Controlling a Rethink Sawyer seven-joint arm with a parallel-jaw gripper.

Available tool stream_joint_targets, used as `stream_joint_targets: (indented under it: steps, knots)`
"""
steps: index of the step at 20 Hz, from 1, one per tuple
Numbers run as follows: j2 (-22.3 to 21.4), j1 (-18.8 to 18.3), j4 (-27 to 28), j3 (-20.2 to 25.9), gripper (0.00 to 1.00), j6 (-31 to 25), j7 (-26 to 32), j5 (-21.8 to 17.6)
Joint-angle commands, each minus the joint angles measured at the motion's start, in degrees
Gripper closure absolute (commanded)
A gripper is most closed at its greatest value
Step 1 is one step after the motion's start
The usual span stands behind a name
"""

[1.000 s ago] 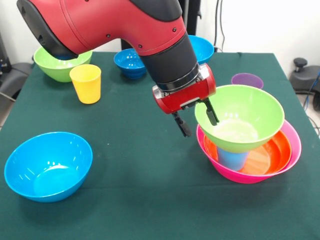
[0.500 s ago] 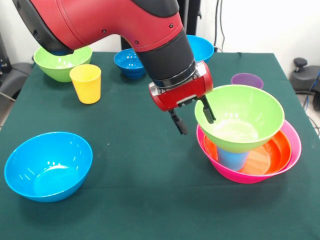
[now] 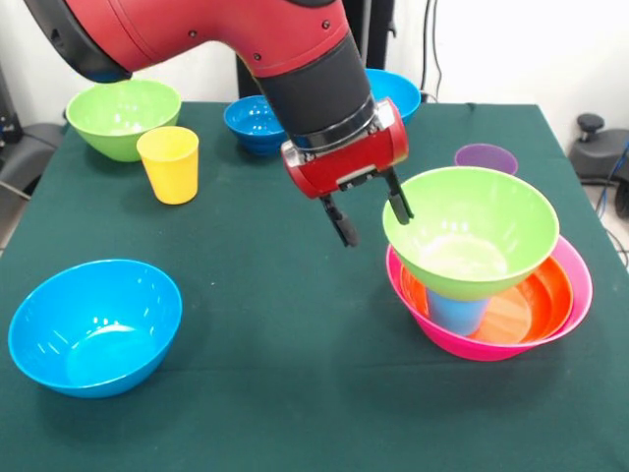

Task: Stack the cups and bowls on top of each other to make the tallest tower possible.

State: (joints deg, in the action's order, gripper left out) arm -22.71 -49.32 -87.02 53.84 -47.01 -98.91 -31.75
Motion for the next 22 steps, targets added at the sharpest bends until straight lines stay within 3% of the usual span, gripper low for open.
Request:
stream_joint_targets:
  steps: [1, 10, 14, 17, 22]
  knots:
    - [-3.2, -1.2, -6.3, 0.5, 0.00, -6.9, 13.9, 0.1]
    - [-7.0, -6.1, -9.6, 2.0, 0.00, -13.0, 23.7, -2.1]
    - [-8.4, -8.2, -10.7, 1.7, 0.00, -17.8, 30.2, -5.5]
    - [-7.9, -10.8, -13.3, 2.7, 0.00, -14.8, 32.5, -7.9]
    - [-7.9, -12.7, -15.9, 1.3, 0.00, -7.0, 29.5, -13.1]
